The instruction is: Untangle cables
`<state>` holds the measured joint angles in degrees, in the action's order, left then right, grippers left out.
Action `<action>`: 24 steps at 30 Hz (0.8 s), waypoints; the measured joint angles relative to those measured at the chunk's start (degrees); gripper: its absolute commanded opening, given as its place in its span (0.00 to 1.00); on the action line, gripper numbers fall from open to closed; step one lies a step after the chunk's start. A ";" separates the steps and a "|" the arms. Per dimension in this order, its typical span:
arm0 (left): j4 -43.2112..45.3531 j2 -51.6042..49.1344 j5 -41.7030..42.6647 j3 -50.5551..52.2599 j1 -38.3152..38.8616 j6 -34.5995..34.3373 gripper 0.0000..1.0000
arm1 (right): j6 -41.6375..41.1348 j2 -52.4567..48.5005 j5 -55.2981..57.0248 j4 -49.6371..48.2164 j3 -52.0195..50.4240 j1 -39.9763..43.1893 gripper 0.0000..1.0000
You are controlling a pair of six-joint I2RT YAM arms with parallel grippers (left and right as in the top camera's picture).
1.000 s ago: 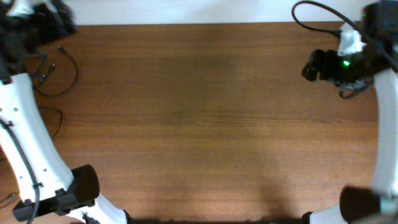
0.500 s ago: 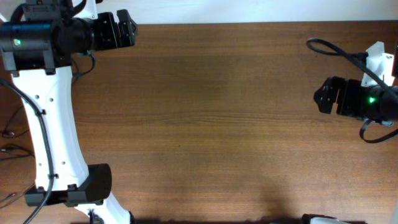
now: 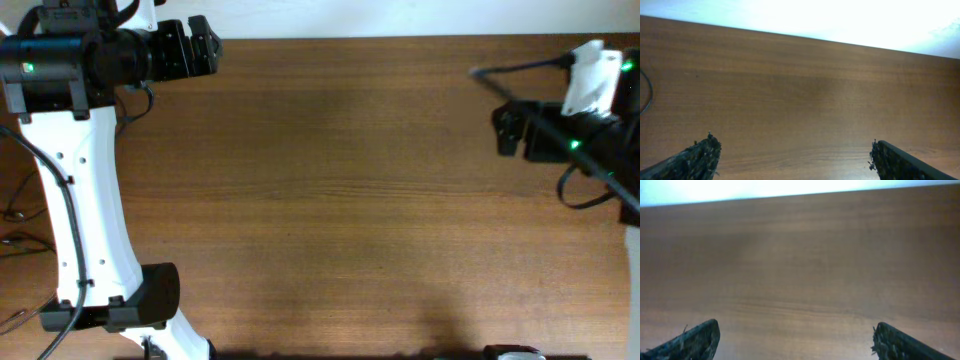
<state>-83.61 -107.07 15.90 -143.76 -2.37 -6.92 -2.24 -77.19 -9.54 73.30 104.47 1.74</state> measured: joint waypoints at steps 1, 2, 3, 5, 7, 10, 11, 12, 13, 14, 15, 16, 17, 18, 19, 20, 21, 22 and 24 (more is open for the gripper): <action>-0.04 0.00 0.15 0.00 0.00 0.00 0.99 | 0.76 2.29 0.04 -6.29 -4.48 -1.11 0.99; -0.07 0.00 0.13 0.00 0.00 0.00 0.99 | 1.20 5.53 0.07 -13.94 -10.47 -1.86 0.99; -0.11 0.00 0.17 0.02 0.00 0.00 0.99 | 1.60 10.56 -0.02 -21.73 -19.04 -2.25 0.99; -0.15 0.00 0.22 0.02 0.00 -0.02 1.00 | 2.16 19.37 -0.28 -32.83 -32.81 -2.27 0.99; -0.28 -0.09 0.28 0.04 0.00 0.00 0.99 | 2.29 30.45 -0.46 -46.38 -49.40 -2.27 0.99; -0.24 -0.17 0.20 0.09 0.00 0.00 0.99 | 2.43 47.82 -0.42 -58.99 -71.08 -2.27 0.99; -0.15 -0.17 0.20 0.09 0.00 0.00 0.99 | 2.40 52.35 -0.44 -60.13 -76.30 -2.27 0.99; -0.35 -0.24 0.24 0.11 0.00 0.00 0.99 | 2.40 55.36 -0.44 -62.99 -80.13 -2.27 0.99; -0.07 -0.24 0.22 0.09 0.00 0.00 0.99 | 2.40 59.28 -0.44 -65.37 -84.94 -2.27 0.99; -0.17 -0.31 0.20 0.11 0.00 0.00 1.00 | 2.40 64.00 -0.44 -66.69 -90.38 -2.27 0.99; -0.09 -0.28 0.20 0.09 0.00 0.00 0.99 | 2.40 65.75 -0.42 -68.00 -92.94 -2.27 0.99; -0.11 -0.31 0.20 0.09 0.00 0.00 0.99 | 2.40 67.36 -0.42 -69.11 -95.27 -2.27 0.99; -0.17 -0.31 0.22 0.11 0.00 0.00 0.99 | 2.40 70.51 -0.39 -70.86 -99.19 -2.27 0.99; -0.17 -0.31 0.22 0.11 0.00 0.00 1.00 | 2.43 72.67 -0.39 -71.36 -102.09 -2.27 0.99; -0.20 -0.28 0.22 0.09 0.00 0.00 0.99 | 2.43 73.48 -0.39 -70.16 -103.06 -2.27 0.99; -0.09 -0.28 0.22 0.09 0.00 0.00 0.99 | 2.40 74.38 -0.26 -69.83 -103.80 -2.27 0.99; -0.09 -0.31 0.20 0.11 0.00 0.00 0.99 | 2.40 75.25 -0.13 -69.92 -103.80 -2.27 0.99; -0.15 -0.31 0.20 0.11 0.00 0.00 0.99 | 2.43 75.38 -0.09 -69.92 -103.80 -2.27 0.99; -0.15 -0.31 0.20 0.11 0.00 0.00 1.00 | 2.40 75.38 0.09 -69.92 -103.80 -2.27 0.99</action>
<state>-83.77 -107.37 16.10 -143.65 -2.37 -6.92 0.16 -1.80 -9.45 3.38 0.67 -0.54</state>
